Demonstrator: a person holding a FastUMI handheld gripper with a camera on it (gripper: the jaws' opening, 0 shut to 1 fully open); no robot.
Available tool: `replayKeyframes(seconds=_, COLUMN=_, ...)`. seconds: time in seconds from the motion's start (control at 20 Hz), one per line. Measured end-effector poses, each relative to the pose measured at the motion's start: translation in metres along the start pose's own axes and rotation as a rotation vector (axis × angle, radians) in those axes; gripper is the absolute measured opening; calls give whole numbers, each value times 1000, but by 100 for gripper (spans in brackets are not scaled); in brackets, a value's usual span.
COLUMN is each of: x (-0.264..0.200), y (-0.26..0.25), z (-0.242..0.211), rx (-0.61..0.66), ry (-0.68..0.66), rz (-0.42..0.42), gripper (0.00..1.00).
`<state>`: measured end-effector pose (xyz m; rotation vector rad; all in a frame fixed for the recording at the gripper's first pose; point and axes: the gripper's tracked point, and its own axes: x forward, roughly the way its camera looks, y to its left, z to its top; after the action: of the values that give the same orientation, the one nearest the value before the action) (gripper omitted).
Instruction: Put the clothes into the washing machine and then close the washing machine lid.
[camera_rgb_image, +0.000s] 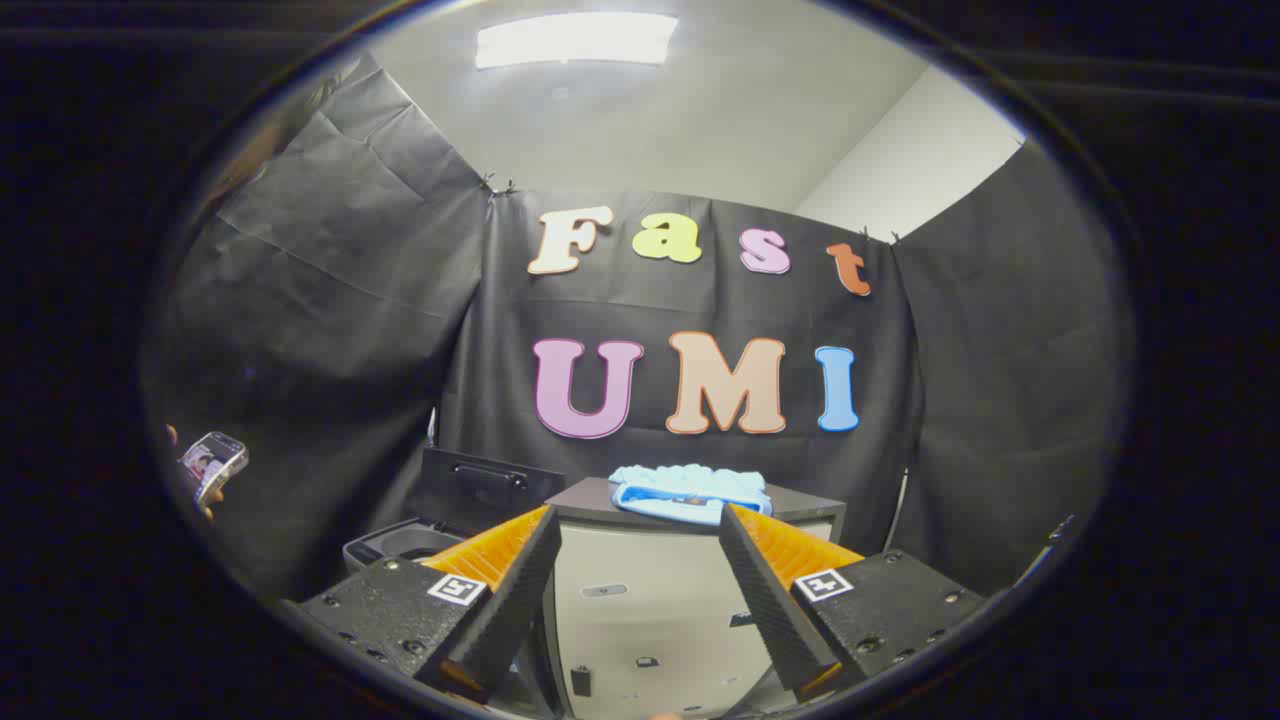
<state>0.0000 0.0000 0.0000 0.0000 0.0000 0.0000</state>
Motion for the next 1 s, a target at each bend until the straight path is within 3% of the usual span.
replayKeyframes(seconds=1.0, x=19, y=5, z=-10, rx=15, ry=-4, rz=17, gripper=96)
